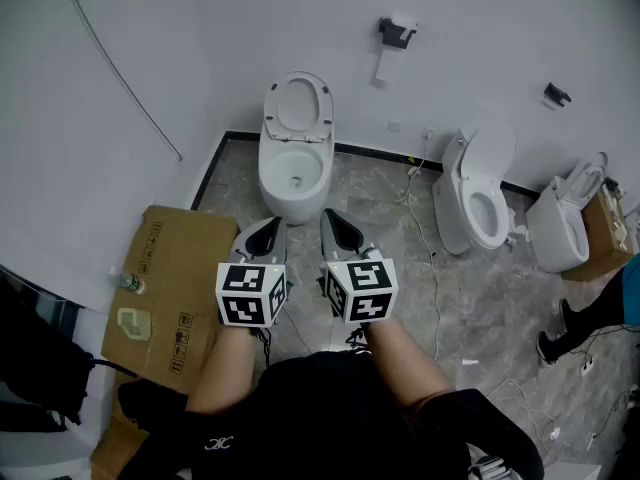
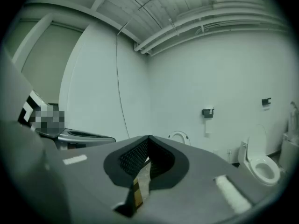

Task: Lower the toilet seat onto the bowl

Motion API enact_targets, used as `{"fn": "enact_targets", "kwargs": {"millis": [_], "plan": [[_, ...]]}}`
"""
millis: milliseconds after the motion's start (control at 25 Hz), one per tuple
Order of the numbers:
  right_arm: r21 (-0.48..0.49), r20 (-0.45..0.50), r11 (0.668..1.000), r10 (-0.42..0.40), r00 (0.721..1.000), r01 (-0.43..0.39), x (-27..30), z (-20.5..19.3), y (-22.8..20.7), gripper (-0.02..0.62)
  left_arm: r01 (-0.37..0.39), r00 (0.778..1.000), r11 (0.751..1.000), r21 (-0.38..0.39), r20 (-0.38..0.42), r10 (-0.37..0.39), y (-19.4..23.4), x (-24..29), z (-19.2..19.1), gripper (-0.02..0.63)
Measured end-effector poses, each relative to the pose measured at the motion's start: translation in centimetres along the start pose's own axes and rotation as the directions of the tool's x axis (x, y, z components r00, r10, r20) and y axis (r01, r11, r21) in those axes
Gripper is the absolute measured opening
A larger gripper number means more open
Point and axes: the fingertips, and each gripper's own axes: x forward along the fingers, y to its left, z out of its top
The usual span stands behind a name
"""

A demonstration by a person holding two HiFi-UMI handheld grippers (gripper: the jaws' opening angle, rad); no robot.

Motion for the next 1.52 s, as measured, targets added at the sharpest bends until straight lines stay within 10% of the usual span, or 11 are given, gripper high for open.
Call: {"fn": "enact_targets", "kwargs": {"millis": [960, 1520], "plan": [[0.043, -0.002, 0.999, 0.017, 1.000, -0.017, 2.0, -0.9, 1.4, 0.008, -0.011, 1.000, 1.000, -0.021, -0.026, 0.011, 2.8, 0.1, -1.7, 0.008], [0.053, 0.009, 0.998, 0.041, 0.999, -0.041, 10.4, 0.2, -4.3, 0.008, -0.026, 0.998, 0.999, 0.026, -0.051, 0.027, 4.8, 9.2, -0.1, 0.008]]}}
